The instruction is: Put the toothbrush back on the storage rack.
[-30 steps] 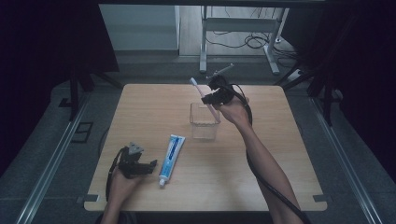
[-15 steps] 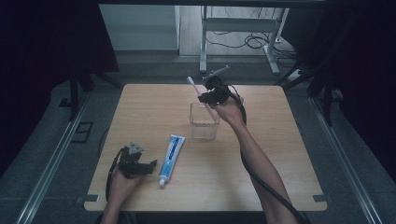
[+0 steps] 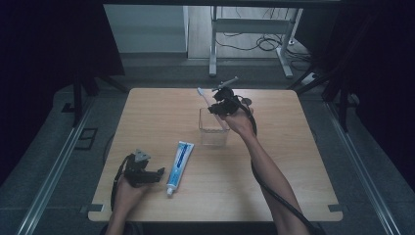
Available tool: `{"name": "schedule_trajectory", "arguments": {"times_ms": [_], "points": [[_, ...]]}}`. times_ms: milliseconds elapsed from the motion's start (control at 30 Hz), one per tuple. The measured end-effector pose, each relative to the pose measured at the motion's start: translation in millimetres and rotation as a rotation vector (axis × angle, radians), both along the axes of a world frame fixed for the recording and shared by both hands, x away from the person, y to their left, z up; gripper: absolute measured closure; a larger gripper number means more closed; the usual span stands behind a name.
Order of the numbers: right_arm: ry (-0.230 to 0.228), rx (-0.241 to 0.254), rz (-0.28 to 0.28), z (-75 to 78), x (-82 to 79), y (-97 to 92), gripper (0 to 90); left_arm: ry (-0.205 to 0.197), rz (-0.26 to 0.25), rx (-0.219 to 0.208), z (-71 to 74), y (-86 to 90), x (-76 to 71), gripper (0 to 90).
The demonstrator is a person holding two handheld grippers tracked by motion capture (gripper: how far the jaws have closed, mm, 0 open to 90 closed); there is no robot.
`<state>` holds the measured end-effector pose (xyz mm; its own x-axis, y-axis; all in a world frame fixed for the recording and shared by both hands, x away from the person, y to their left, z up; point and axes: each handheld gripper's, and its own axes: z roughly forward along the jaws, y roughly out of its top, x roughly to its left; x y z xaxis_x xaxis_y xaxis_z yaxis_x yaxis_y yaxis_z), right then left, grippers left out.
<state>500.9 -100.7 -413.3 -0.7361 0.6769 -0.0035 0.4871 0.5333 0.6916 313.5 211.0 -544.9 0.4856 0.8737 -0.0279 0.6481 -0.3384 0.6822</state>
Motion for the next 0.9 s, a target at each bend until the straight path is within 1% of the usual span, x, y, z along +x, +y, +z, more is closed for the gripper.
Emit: {"name": "schedule_trajectory", "arguments": {"times_ms": [200, 333, 533, 900], "points": [[0.010, -0.006, 0.010, -11.3, 0.6, -1.2, 78.3, 0.000, -0.001, 0.000, 0.0, 0.0, 0.0, 13.1], [0.017, -0.011, 0.015, -15.6, 0.4, -0.4, 78.2, 0.000, 0.000, 0.001, 0.0, 0.1, 0.0, 13.1], [0.034, -0.026, 0.026, -25.8, -0.2, 2.2, 78.2, 0.000, 0.000, 0.002, 0.0, 0.1, 0.0, 13.1], [0.055, -0.049, 0.039, -35.9, -0.4, 5.4, 77.8, -0.002, 0.000, 0.003, 0.0, 0.0, 0.0, 13.1]]}}
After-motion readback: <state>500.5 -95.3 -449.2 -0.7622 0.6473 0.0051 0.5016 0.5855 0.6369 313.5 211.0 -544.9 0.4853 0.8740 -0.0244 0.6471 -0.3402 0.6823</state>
